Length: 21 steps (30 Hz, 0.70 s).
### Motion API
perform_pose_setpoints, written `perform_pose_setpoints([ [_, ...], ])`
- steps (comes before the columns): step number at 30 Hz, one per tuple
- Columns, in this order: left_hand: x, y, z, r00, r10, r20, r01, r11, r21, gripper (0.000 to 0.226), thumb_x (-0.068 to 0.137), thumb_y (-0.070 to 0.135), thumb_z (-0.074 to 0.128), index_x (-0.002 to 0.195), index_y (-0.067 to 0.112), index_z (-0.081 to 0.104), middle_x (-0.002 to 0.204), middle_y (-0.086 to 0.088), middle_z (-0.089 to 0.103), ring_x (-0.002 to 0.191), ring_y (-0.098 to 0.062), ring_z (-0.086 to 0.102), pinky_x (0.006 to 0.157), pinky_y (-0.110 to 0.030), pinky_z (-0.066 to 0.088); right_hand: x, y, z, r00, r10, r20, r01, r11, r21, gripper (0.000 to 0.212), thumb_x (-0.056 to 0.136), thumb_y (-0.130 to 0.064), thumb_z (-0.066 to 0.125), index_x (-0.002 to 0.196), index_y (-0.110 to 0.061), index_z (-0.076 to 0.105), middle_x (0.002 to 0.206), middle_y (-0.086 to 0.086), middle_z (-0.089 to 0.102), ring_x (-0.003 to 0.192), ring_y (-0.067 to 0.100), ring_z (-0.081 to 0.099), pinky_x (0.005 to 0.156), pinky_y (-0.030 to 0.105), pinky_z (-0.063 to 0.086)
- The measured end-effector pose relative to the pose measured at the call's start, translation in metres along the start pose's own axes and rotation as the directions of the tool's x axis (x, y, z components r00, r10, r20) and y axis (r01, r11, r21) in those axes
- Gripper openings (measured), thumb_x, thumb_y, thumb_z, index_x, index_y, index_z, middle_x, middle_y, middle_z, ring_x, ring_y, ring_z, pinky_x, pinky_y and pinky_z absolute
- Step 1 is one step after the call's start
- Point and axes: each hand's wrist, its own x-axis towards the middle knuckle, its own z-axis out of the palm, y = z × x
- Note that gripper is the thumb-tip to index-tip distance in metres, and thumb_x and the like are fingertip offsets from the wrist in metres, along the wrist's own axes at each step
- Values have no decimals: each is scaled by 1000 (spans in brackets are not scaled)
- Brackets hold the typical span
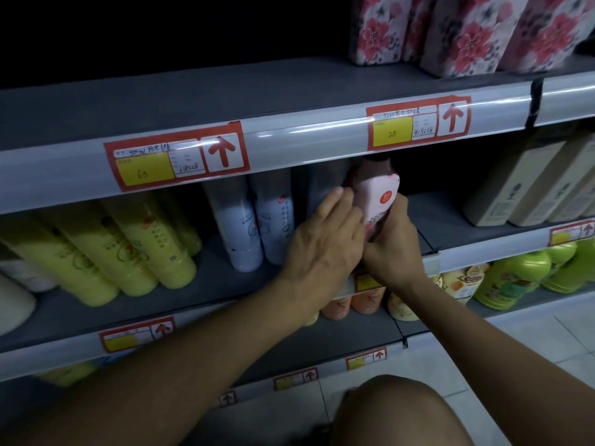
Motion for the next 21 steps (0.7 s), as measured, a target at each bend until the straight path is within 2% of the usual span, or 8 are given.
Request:
perform_pose_setpoints([
  [3,10,-4,0,936,72,346,-169,951,259,35,95,20,67,127,5,70,129,-12,67,143,-38,46,128,-50,0,6,2,0,1000,16,-18,-16,1000,0,58,81,-30,78,124,-19,41,110,5,66,94,27,65,75,43,54],
  [6,19,-2,-2,815,67,576,-331,869,367,54,105,29,51,151,0,46,157,-18,43,153,-41,23,126,-54,-5,14,5,4,999,28,-37,-28,1000,11,66,78,-35,83,127,-19,41,111,4,67,95,25,66,77,42,55],
  [9,31,3,-5,744,112,659,-460,801,383,61,110,34,40,158,-1,30,165,-20,25,154,-41,12,126,-53,-3,21,9,6,1000,15,-24,-16,1000,-8,63,79,-35,83,123,-20,41,112,5,66,94,24,65,75,39,52],
  [11,34,3,-5,726,109,679,-473,796,377,66,109,38,40,160,0,25,167,-18,20,156,-39,9,127,-51,-6,26,12,8,1000,21,-12,-22,999,-28,58,78,-35,84,114,-23,39,109,6,66,93,26,65,73,39,52],
  [14,35,0,0,732,61,678,-428,816,388,65,109,38,38,161,1,25,165,-14,23,154,-37,12,127,-48,-5,34,15,12,999,43,-24,-44,998,-54,57,76,-37,86,108,-20,42,109,9,64,97,29,65,77,44,54],
  [17,33,-4,0,740,54,671,-399,838,372,61,110,36,37,159,2,30,161,-12,30,150,-36,19,127,-46,2,40,14,17,997,66,-29,-68,997,-45,58,76,-37,88,110,-15,46,115,11,63,104,29,64,78,37,50],
  [19,30,-4,-2,741,71,667,-415,830,373,60,110,35,37,158,1,31,160,-15,31,150,-37,20,127,-46,3,41,11,20,995,97,-36,-100,993,-69,54,77,-41,86,103,-16,46,109,8,63,101,30,63,73,34,45],
  [21,28,-5,-2,745,77,662,-414,832,370,57,110,34,36,157,2,35,160,-16,31,149,-39,20,127,-48,3,40,10,24,991,117,-59,-123,987,-100,54,77,-47,84,97,-16,44,104,10,63,98,34,63,72,39,47],
])
